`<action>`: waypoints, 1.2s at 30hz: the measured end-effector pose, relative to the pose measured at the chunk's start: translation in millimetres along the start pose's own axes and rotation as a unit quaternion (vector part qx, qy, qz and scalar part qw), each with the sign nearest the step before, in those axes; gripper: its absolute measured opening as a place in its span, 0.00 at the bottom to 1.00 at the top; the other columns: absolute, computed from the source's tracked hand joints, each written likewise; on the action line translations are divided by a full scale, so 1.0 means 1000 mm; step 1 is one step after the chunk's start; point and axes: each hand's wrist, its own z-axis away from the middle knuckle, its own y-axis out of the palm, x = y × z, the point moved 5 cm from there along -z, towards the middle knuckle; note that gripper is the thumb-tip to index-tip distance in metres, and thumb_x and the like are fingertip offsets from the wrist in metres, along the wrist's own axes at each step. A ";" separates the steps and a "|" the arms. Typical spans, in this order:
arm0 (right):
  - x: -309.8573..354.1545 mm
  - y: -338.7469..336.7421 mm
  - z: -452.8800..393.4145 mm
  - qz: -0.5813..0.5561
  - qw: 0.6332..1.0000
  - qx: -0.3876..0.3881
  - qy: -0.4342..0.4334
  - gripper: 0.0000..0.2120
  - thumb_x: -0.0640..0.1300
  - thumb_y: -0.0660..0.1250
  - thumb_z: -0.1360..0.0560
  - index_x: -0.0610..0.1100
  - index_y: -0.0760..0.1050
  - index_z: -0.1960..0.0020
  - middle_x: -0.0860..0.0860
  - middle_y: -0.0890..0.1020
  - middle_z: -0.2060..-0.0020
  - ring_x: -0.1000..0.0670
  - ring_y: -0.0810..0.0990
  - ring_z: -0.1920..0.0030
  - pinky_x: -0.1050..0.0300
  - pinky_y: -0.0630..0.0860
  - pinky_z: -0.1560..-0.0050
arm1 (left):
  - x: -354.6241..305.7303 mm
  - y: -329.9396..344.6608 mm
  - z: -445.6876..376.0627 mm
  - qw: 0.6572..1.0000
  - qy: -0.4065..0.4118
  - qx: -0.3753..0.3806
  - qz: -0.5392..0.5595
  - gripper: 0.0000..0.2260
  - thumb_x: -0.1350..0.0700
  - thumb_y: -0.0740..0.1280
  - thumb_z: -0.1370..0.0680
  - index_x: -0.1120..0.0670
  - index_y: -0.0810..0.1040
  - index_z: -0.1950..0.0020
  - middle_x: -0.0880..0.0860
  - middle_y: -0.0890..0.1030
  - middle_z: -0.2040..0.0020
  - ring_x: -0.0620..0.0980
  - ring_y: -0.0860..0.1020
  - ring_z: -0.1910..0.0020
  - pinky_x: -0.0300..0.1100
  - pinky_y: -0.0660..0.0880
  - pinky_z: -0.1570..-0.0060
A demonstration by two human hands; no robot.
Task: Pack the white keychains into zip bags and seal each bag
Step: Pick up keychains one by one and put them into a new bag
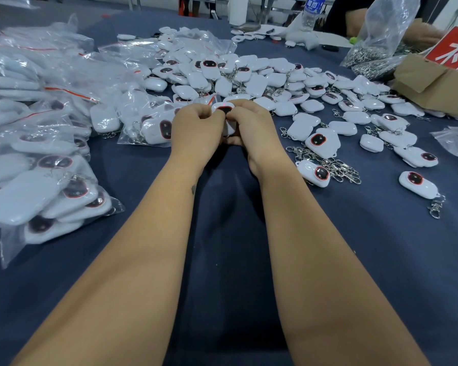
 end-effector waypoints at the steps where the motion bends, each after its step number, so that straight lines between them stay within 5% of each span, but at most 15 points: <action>1: 0.000 0.000 0.000 -0.002 1.000 0.000 0.001 0.13 0.33 0.60 0.25 0.46 0.78 0.60 0.47 0.81 0.64 0.50 0.77 0.63 0.54 0.78 0.60 | 0.000 0.000 0.000 1.000 0.001 0.000 0.000 0.09 0.54 0.65 0.25 0.57 0.80 0.61 0.56 0.82 0.63 0.50 0.75 0.66 0.51 0.78 0.58; 6: -0.001 -0.001 -0.001 -0.027 0.999 -0.021 0.010 0.08 0.33 0.60 0.26 0.41 0.76 0.59 0.43 0.79 0.63 0.47 0.77 0.62 0.48 0.79 0.56 | -0.002 -0.001 0.004 1.000 0.007 -0.006 0.022 0.07 0.55 0.66 0.27 0.56 0.81 0.61 0.50 0.79 0.69 0.48 0.74 0.70 0.45 0.75 0.63; 11: -0.001 -0.014 -0.001 -0.132 0.980 -0.143 0.048 0.08 0.34 0.59 0.25 0.41 0.71 0.62 0.45 0.76 0.65 0.45 0.73 0.66 0.58 0.72 0.72 | -0.010 -0.012 0.006 0.996 0.048 -0.078 0.023 0.06 0.59 0.66 0.27 0.48 0.79 0.56 0.44 0.77 0.68 0.52 0.79 0.67 0.47 0.79 0.61; 16: 0.007 -0.019 0.000 -0.198 0.965 -0.171 -0.013 0.06 0.31 0.60 0.22 0.41 0.71 0.52 0.45 0.77 0.57 0.49 0.78 0.62 0.57 0.82 0.59 | -0.009 -0.026 0.006 0.983 0.054 -0.161 -0.072 0.14 0.56 0.66 0.28 0.47 0.74 0.43 0.43 0.75 0.64 0.40 0.76 0.65 0.39 0.70 0.66; 19: 0.013 -0.008 0.003 -0.262 0.958 -0.108 -0.047 0.08 0.30 0.59 0.21 0.41 0.69 0.48 0.41 0.77 0.53 0.51 0.81 0.61 0.58 0.83 0.55 | -0.006 -0.023 0.003 0.983 0.048 -0.134 -0.115 0.03 0.55 0.64 0.28 0.51 0.77 0.59 0.45 0.72 0.72 0.46 0.71 0.71 0.41 0.66 0.68; 21: 0.014 0.001 0.005 -0.273 0.958 -0.071 -0.051 0.09 0.30 0.60 0.20 0.43 0.69 0.48 0.41 0.77 0.55 0.49 0.81 0.60 0.55 0.83 0.52 | -0.006 -0.025 0.003 0.983 0.048 -0.136 -0.109 0.11 0.56 0.62 0.29 0.53 0.69 0.71 0.46 0.65 0.79 0.46 0.62 0.76 0.41 0.60 0.71; 23: 0.012 0.006 0.008 -0.182 0.978 -0.076 -0.069 0.09 0.33 0.64 0.21 0.45 0.70 0.51 0.44 0.78 0.59 0.49 0.80 0.61 0.52 0.81 0.51 | -0.006 -0.027 0.004 0.985 0.041 -0.150 -0.074 0.12 0.57 0.63 0.28 0.51 0.68 0.71 0.45 0.66 0.79 0.44 0.64 0.78 0.39 0.61 0.72; 26: 0.008 0.011 0.010 0.092 0.984 -0.112 -0.104 0.07 0.41 0.70 0.24 0.49 0.72 0.55 0.50 0.81 0.61 0.51 0.78 0.62 0.55 0.76 0.55 | -0.014 -0.030 0.007 0.981 0.064 -0.180 -0.022 0.04 0.56 0.65 0.25 0.51 0.78 0.60 0.42 0.74 0.71 0.36 0.73 0.73 0.29 0.67 0.69; 28: 0.008 0.017 0.009 0.187 0.970 -0.093 -0.121 0.02 0.43 0.69 0.24 0.48 0.77 0.52 0.52 0.84 0.58 0.50 0.81 0.56 0.52 0.75 0.47 | -0.020 -0.029 0.009 0.978 0.100 -0.183 -0.018 0.02 0.55 0.67 0.25 0.50 0.78 0.56 0.41 0.76 0.68 0.35 0.75 0.67 0.28 0.69 0.64; 31: 0.007 0.022 0.008 0.342 0.932 -0.045 -0.109 0.10 0.45 0.63 0.23 0.51 0.76 0.63 0.55 0.81 0.49 0.47 0.74 0.41 0.51 0.67 0.40 | -0.024 -0.026 0.011 0.975 0.137 -0.176 -0.019 0.01 0.55 0.67 0.25 0.49 0.78 0.55 0.42 0.77 0.65 0.43 0.76 0.61 0.37 0.74 0.58; 33: 0.005 0.025 0.010 0.314 0.946 -0.013 -0.079 0.14 0.45 0.63 0.23 0.51 0.70 0.67 0.55 0.79 0.49 0.46 0.73 0.41 0.49 0.66 0.40 | -0.025 -0.026 0.012 0.972 0.151 -0.176 -0.029 0.02 0.55 0.67 0.25 0.49 0.78 0.53 0.43 0.76 0.64 0.44 0.76 0.60 0.39 0.74 0.55; 36: 0.012 0.019 0.013 0.229 0.966 -0.045 -0.108 0.13 0.45 0.62 0.24 0.50 0.73 0.67 0.54 0.78 0.62 0.47 0.77 0.57 0.47 0.72 0.47 | -0.025 -0.023 0.013 0.971 0.163 -0.167 -0.043 0.08 0.54 0.66 0.25 0.48 0.77 0.47 0.43 0.75 0.64 0.40 0.74 0.62 0.38 0.73 0.56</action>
